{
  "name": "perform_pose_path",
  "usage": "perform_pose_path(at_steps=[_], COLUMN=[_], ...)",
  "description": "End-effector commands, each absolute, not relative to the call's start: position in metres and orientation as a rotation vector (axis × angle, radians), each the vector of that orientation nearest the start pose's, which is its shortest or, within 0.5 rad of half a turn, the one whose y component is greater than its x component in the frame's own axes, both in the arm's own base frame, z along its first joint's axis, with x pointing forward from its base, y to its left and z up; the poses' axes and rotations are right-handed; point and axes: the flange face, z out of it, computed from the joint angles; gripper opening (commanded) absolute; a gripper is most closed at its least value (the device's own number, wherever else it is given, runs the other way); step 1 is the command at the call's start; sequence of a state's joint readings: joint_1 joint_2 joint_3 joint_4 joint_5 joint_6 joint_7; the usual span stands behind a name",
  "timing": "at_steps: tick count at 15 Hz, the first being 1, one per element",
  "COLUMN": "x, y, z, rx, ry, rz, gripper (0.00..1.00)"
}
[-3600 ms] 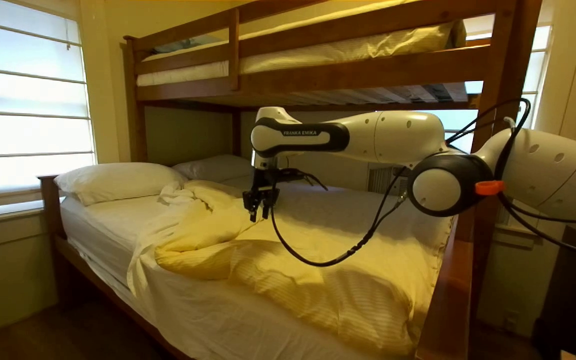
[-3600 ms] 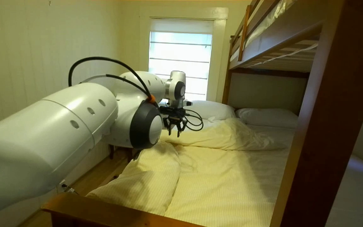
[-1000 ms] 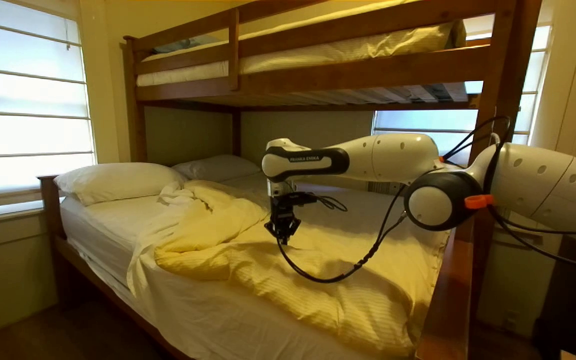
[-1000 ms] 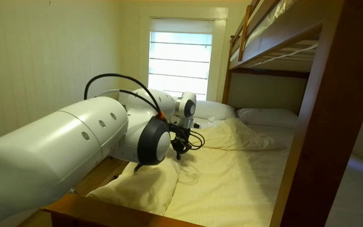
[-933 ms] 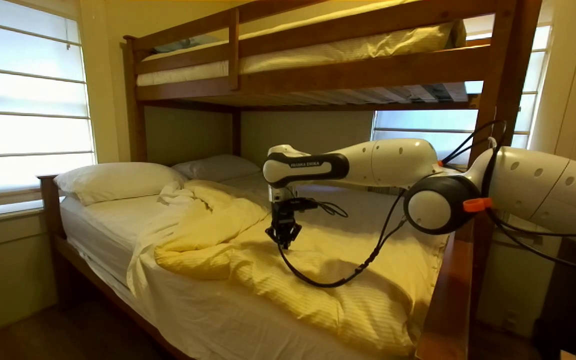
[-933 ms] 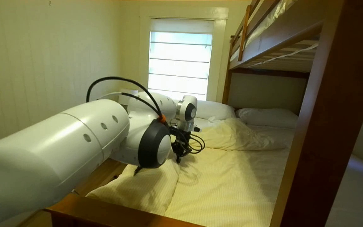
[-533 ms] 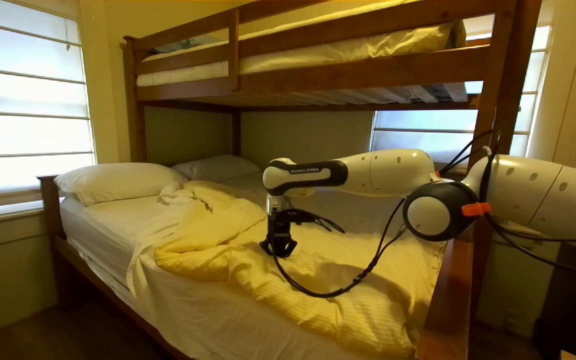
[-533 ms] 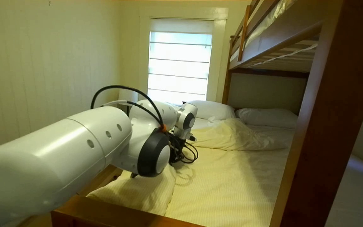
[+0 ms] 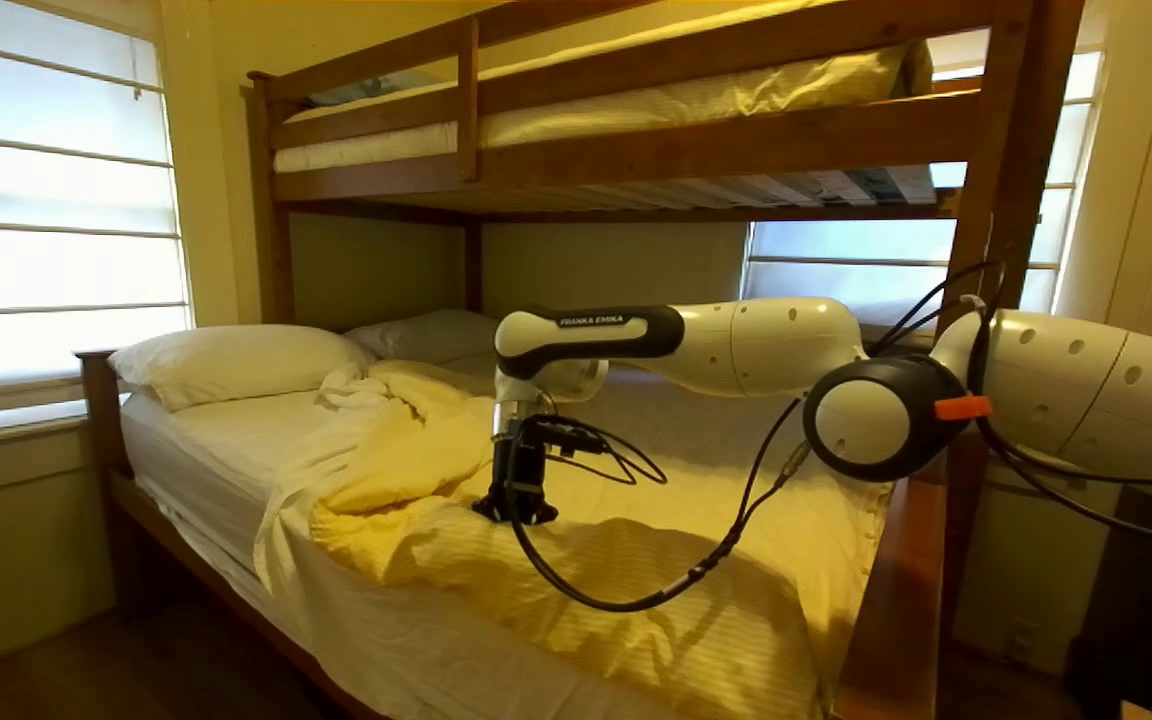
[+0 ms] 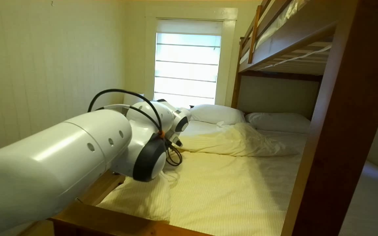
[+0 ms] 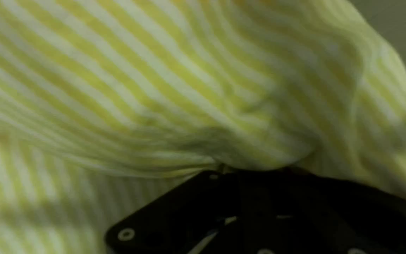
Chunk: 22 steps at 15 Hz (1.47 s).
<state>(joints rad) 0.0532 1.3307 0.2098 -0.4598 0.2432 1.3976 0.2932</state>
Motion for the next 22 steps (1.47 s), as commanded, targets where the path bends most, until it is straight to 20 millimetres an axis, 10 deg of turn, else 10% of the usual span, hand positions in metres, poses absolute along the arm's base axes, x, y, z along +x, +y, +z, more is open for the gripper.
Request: perform_pose_path(at_steps=[1,11,16,22], x=[0.733,0.696,0.712,0.731], y=[0.170,0.219,0.170,0.082], z=[0.214,0.267,0.295,0.372], rx=[-2.571,-2.299,-2.649,-2.966], ry=[0.032,-0.387,-0.178,0.025], rz=[0.772,0.906,0.871,0.650], gripper=[0.00,0.00,0.00,0.00])
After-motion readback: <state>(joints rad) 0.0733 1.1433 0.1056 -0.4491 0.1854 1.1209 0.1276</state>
